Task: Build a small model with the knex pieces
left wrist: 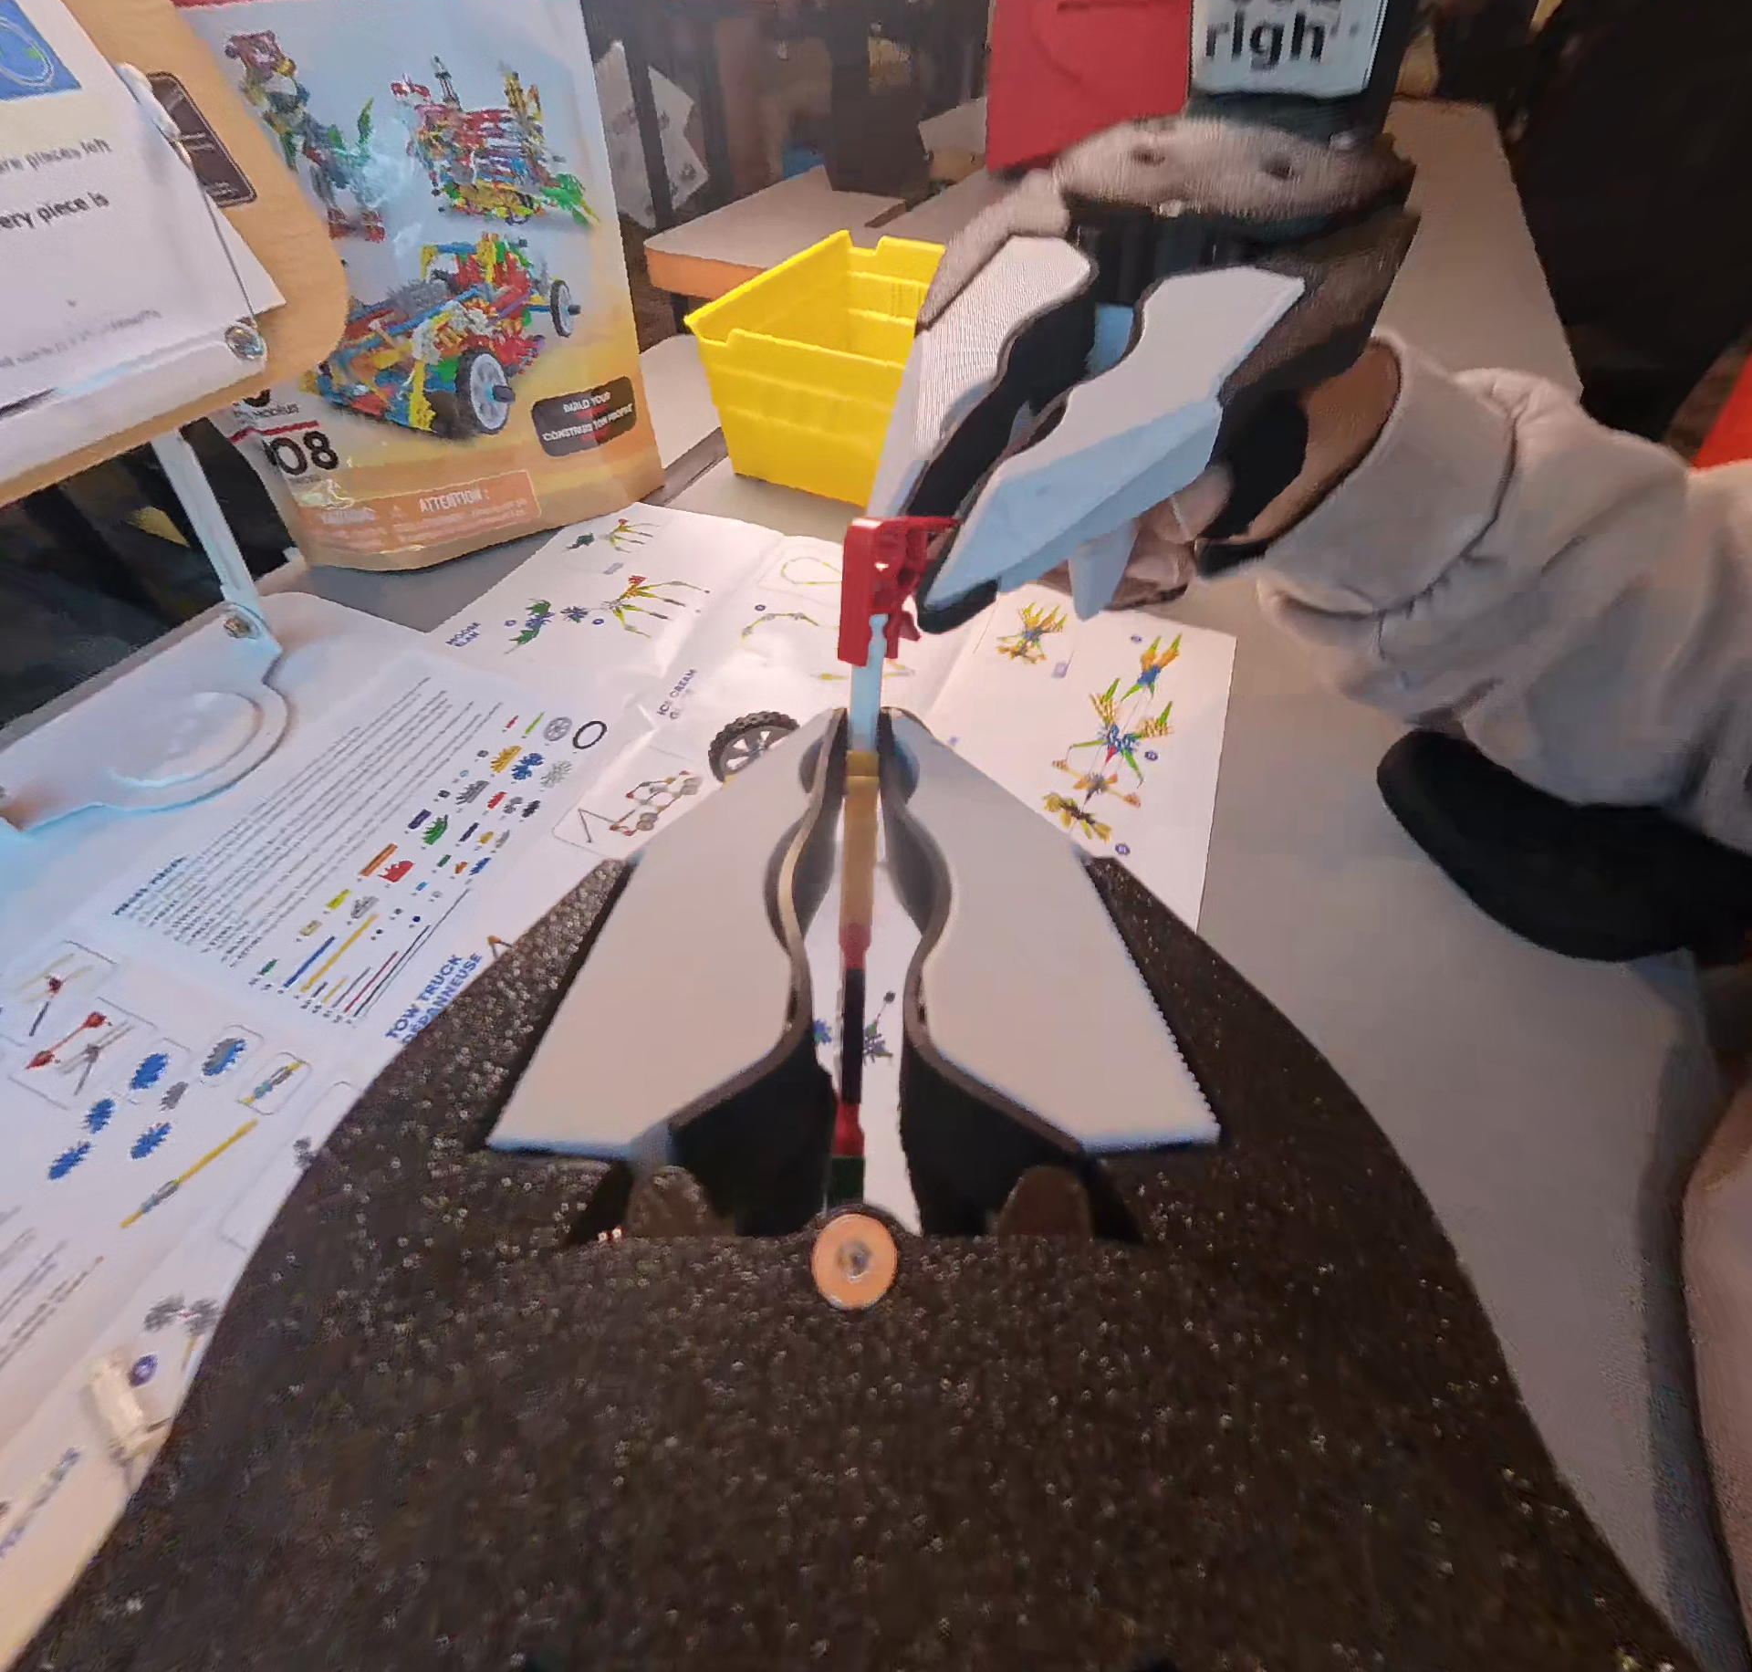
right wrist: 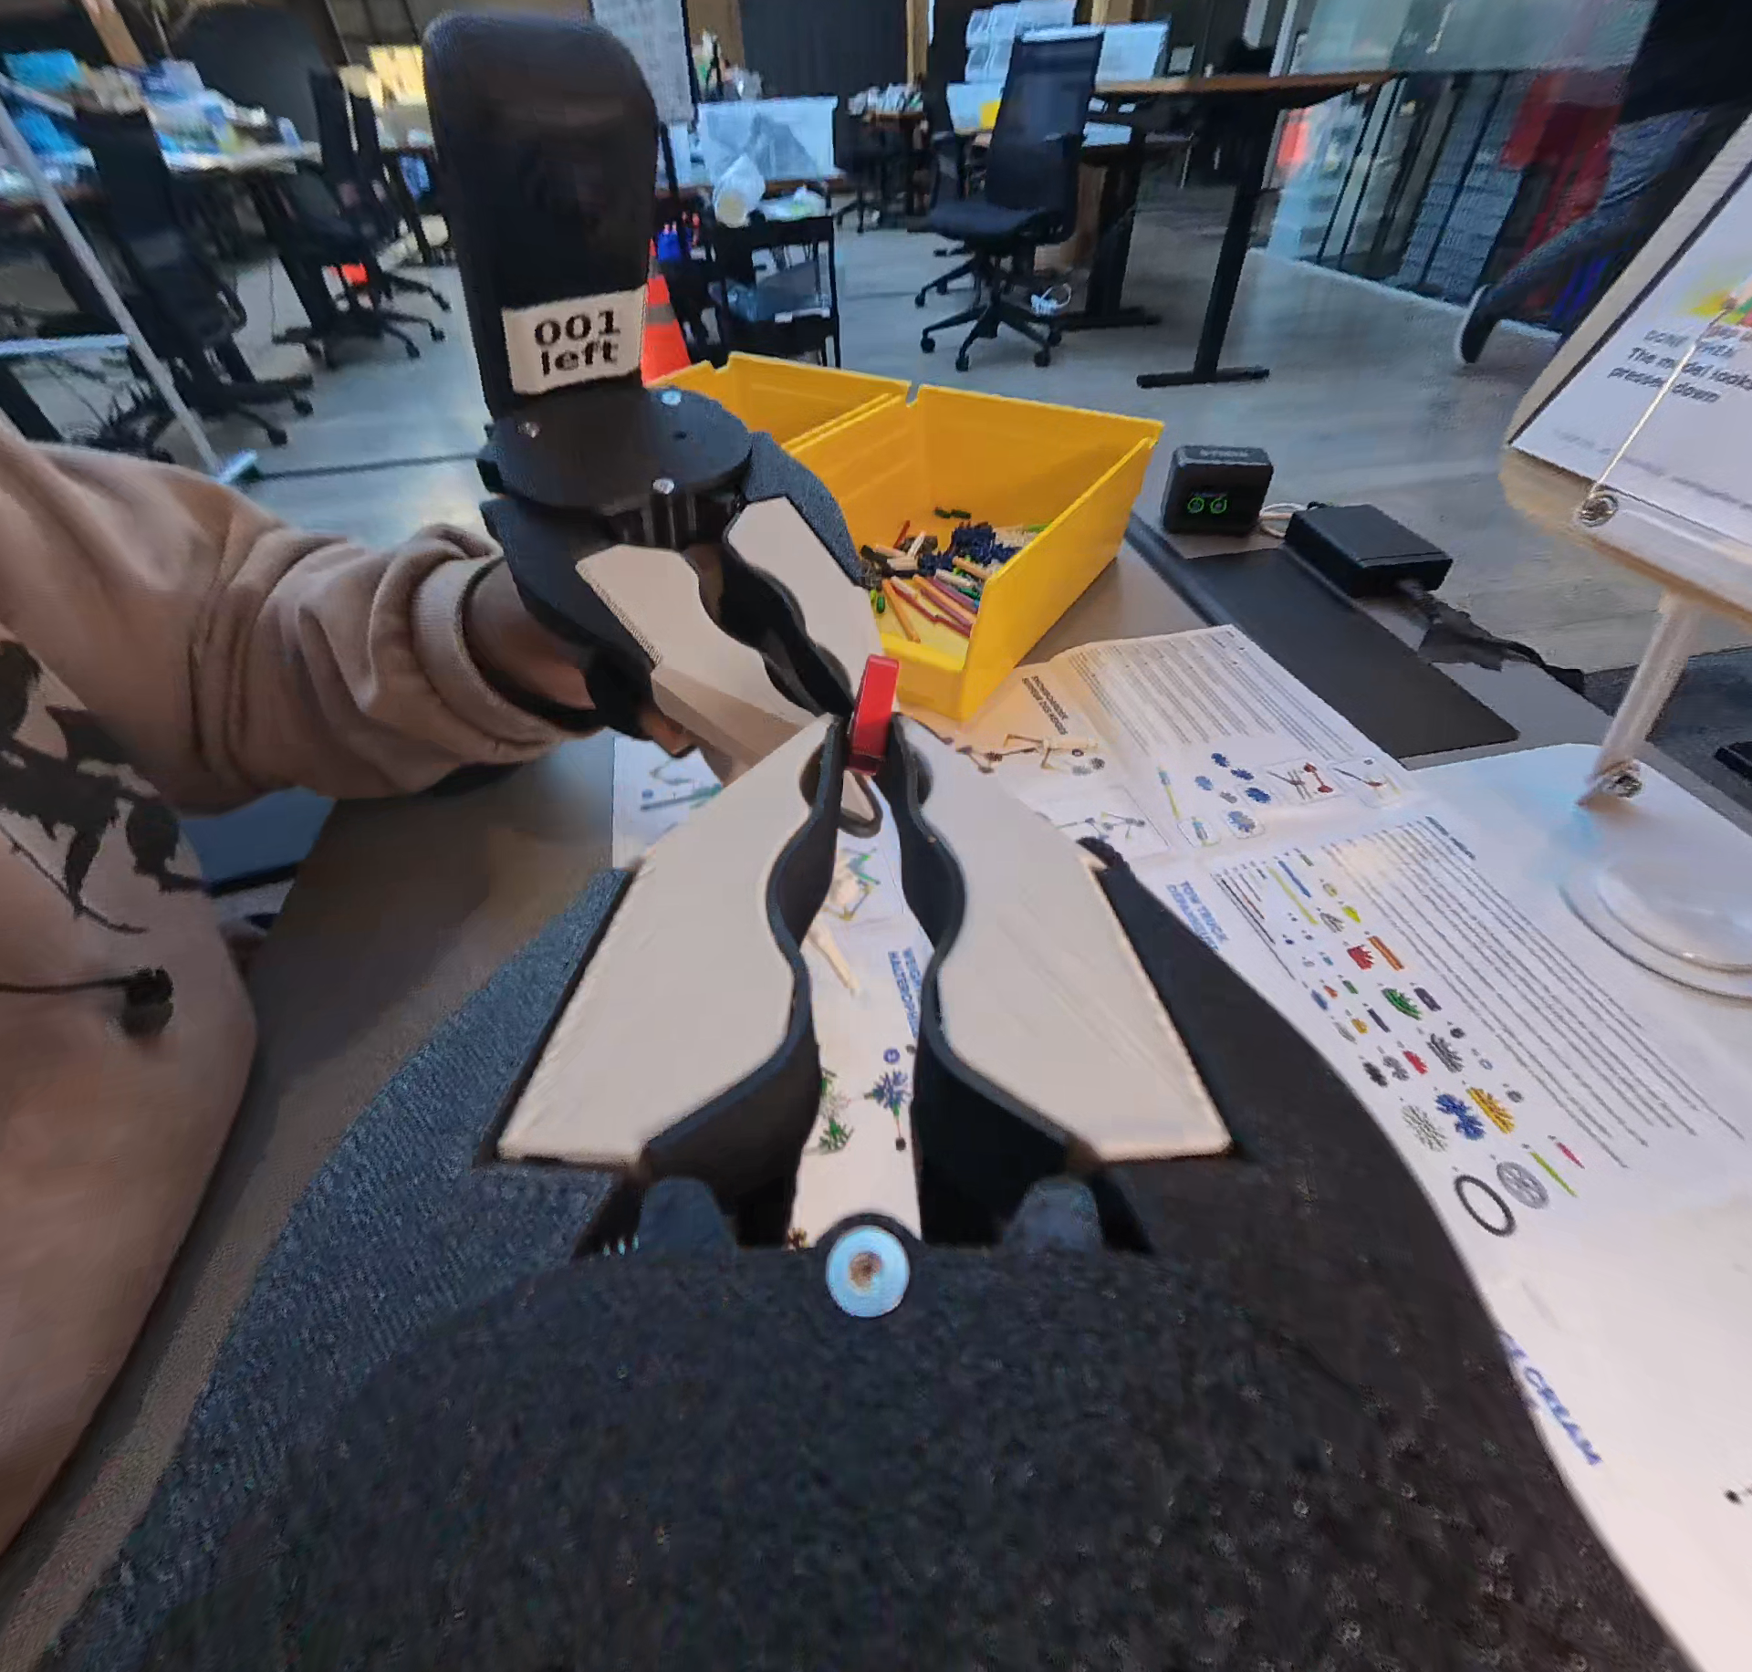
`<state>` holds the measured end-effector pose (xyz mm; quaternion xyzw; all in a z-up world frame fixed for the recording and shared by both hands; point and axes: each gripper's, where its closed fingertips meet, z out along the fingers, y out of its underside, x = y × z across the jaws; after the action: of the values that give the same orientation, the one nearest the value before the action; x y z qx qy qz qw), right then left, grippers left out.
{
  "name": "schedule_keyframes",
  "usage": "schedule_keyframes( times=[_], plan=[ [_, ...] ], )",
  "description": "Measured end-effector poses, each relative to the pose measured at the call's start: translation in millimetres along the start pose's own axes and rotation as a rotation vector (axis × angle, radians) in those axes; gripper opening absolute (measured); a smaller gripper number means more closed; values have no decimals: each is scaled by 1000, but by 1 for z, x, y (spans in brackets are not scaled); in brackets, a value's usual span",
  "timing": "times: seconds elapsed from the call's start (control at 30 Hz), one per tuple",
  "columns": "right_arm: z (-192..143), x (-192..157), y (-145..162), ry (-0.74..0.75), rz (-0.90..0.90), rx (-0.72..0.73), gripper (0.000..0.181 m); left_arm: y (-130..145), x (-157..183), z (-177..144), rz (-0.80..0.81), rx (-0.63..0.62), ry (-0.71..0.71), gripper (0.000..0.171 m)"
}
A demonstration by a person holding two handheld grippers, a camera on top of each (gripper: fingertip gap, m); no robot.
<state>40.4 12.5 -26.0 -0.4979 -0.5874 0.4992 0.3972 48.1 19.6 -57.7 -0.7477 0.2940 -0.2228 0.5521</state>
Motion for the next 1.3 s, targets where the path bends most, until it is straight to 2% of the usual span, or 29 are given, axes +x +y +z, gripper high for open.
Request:
schedule_keyframes(
  times=[0.07, 0.23, 0.47, 0.6, 0.7, 0.8, 0.97, 1.03, 1.1, 1.13, 1.17, 1.2, 1.3],
  plan=[
    [-3, -6, 4, -12, -59, -59, 7, 4, 6, -1, 37, -55, 34, 3],
    [-4, -12, 4, -23, -120, -206, 8, 5, 13, -2, 56, -91, 72, 3],
    [-10, -10, 9, -118, 90, -431, 5, 6, 17, 4, 26, -88, 101, 4],
    [-14, -8, 13, -120, 147, -503, 4, 8, 21, 8, 12, -95, 94, 4],
    [-17, -2, 21, -61, 54, -593, 4, 12, 20, 13, -20, -117, 79, 4],
    [-15, 5, 20, 42, -135, -648, 5, 11, 16, 14, -87, -121, 78, 3],
    [-6, 14, 11, 182, -356, -641, 5, 7, 7, 11, -206, -93, 78, 3],
    [-1, 20, 11, 255, -465, -627, 4, 7, 7, 12, -299, -70, 126, 5],
    [4, 34, 20, 354, -638, -662, 2, -17, 46, 7, -439, 26, 396, 3],
    [8, 38, 28, 367, -646, -660, 3, -15, 47, 11, -371, 3, 352, 3],
    [10, 40, 25, 380, -596, -589, 3, -15, 43, 11, -318, 11, 303, 3],
    [9, 41, 17, 396, -532, -506, 3, -18, 41, 8, -354, 24, 323, 5],
    [-3, 52, 0, 462, -461, -376, 3, -16, 29, -3, -452, 54, 391, 3]
  ],
)
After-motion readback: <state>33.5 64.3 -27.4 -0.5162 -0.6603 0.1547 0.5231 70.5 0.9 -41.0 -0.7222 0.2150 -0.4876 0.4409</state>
